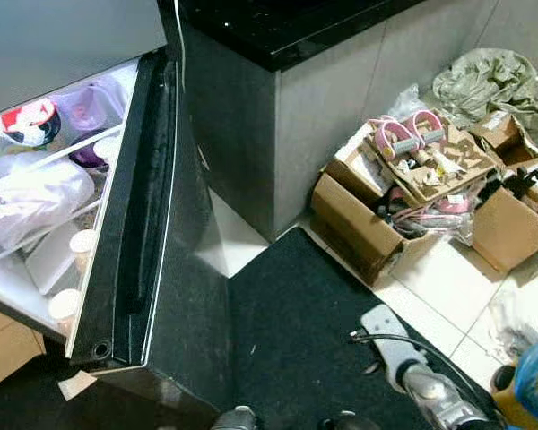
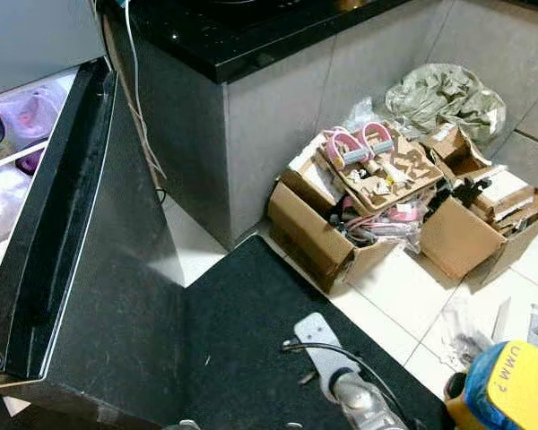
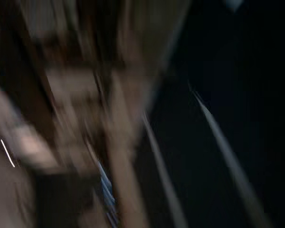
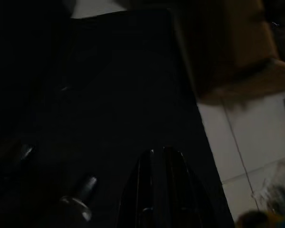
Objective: Restocking fridge
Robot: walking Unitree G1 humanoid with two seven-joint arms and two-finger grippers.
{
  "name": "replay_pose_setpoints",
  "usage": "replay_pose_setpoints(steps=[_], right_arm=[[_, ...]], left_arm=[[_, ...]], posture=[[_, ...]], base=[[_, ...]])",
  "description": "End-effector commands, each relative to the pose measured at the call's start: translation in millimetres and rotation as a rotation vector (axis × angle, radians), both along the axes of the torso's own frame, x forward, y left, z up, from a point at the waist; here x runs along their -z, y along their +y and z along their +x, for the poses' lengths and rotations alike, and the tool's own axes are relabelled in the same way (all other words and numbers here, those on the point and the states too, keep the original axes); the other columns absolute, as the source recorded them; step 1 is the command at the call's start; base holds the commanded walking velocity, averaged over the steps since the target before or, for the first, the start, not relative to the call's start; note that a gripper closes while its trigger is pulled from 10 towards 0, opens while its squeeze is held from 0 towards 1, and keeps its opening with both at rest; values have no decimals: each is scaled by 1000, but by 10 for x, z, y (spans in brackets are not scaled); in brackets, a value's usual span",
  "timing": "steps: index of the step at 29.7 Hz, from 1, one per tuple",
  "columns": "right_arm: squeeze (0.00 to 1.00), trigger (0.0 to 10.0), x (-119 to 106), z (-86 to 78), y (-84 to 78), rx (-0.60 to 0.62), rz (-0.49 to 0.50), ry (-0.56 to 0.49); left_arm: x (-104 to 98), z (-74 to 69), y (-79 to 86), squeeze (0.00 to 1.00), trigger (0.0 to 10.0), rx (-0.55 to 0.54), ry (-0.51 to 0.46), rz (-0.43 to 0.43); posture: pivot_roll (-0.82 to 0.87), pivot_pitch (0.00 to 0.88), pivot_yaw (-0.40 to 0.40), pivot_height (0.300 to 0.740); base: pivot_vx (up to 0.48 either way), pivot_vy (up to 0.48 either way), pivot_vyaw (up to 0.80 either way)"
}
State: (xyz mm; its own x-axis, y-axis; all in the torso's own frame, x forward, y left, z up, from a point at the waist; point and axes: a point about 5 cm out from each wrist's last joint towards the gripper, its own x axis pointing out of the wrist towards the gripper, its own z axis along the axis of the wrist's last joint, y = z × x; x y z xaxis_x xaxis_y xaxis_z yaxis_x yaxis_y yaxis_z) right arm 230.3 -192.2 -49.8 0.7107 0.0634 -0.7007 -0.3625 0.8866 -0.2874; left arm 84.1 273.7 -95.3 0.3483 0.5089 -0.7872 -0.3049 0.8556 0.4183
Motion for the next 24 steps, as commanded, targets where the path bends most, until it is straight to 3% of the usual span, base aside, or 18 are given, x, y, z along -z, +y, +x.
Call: replay_pose_setpoints(steps=[1, 3, 4, 9, 22, 24], right_arm=[[0, 10000, 38, -64, -39, 39, 10, 7], [0, 10000, 44, -77, -76, 87, 23, 3], [0, 10000, 69, -130, -141, 155, 30, 1], [0, 10000, 85, -165, -131, 162, 45, -14], [0, 10000, -104, 87, 78, 102, 159, -152], [0, 10000, -157, 146, 155, 68, 195, -181]], left_arm=[[46, -105, -74, 0, 10000, -40, 13, -23], [42, -109, -74, 0, 10000, -74, -9, -23], [29, -100, -80, 0, 10000, -151, -88, -40], [13, -63, -100, 0, 10000, -207, -195, -98], [36, -11, -208, 0, 10000, -247, -317, -321], [45, 9, -259, 0, 10000, -263, -362, -414]], posture=[[63, 116, -21, 740], [57, 113, -24, 740], [54, 110, -25, 740], [56, 105, -25, 740], [60, 102, -31, 740], [65, 100, -33, 740]], base=[[0, 0, 0], [0, 0, 0], [0, 0, 0], [0, 0, 0], [0, 0, 0], [0, 0, 0]])
